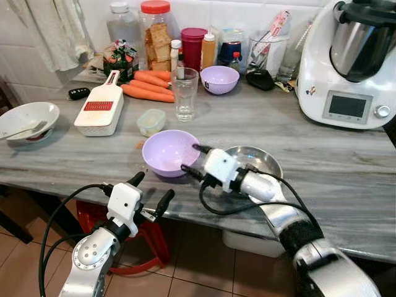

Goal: Setting the table

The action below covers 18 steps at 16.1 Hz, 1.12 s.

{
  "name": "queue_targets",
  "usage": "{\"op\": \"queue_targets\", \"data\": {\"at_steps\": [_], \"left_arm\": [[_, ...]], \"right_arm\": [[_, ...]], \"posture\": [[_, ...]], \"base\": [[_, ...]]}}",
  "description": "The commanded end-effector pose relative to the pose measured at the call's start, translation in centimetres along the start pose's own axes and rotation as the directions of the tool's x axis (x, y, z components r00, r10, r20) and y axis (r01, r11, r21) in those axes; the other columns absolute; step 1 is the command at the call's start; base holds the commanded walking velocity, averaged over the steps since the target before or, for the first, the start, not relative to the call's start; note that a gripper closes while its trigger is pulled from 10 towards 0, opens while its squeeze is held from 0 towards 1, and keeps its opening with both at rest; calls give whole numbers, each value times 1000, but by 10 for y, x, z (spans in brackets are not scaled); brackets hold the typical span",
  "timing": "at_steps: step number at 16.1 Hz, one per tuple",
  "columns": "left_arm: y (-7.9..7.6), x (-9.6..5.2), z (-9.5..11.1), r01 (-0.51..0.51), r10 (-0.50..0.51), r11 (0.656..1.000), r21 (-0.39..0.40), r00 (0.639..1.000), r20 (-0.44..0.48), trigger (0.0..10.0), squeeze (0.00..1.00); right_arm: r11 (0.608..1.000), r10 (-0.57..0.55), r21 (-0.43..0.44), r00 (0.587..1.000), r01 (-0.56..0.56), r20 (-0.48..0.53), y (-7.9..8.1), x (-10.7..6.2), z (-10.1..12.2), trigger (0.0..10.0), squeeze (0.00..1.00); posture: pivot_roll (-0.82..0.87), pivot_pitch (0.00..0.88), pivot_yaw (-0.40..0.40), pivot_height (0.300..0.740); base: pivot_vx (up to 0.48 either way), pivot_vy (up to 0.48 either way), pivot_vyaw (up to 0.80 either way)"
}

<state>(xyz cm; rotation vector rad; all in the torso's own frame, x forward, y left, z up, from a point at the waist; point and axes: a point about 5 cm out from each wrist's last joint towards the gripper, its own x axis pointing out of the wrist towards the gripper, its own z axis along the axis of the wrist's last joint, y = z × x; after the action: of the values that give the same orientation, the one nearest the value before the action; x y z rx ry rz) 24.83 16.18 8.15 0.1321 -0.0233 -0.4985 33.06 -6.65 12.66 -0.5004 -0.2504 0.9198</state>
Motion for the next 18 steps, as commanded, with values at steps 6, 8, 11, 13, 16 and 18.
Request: {"op": "queue_targets", "data": {"at_steps": [6, 8, 11, 13, 16, 18], "left_arm": [[0, 2, 0, 20, -20, 1000, -6, 1000, -4, 10000, 0], [-1, 7, -2, 31, -31, 999, -12, 999, -9, 10000, 0], [-6, 15, -4, 41, -42, 999, -22, 999, -13, 10000, 0], [-9, 19, -5, 43, -43, 999, -31, 999, -11, 10000, 0], [-7, 23, -7, 20, -20, 999, -46, 1000, -18, 10000, 0], [-5, 25, -7, 13, -14, 999, -47, 1000, -23, 10000, 0]], "right_arm": [[970, -232, 63, 972, 233, -28, -3, -34, 0, 10000, 1000], [942, -325, 78, 945, 327, -42, -2, -51, 5, 10000, 1000], [856, -503, 90, 861, 508, -72, -2, -73, 11, 10000, 1000], [825, -535, 139, 836, 548, -124, 10, -89, 13, 10000, 1000], [862, -387, 302, 914, 406, -123, 39, -93, 23, 10000, 1000], [866, -308, 363, 938, 345, -157, 51, -99, 23, 10000, 1000]], "posture": [[31, 0, 14, 740], [12, 0, 20, 740], [-8, 0, 23, 740], [-25, 0, 25, 740], [-40, 0, 35, 740], [-44, 0, 42, 740]], "base": [[0, 0, 0], [0, 0, 0], [0, 0, 0], [0, 0, 0], [0, 0, 0], [0, 0, 0]]}}
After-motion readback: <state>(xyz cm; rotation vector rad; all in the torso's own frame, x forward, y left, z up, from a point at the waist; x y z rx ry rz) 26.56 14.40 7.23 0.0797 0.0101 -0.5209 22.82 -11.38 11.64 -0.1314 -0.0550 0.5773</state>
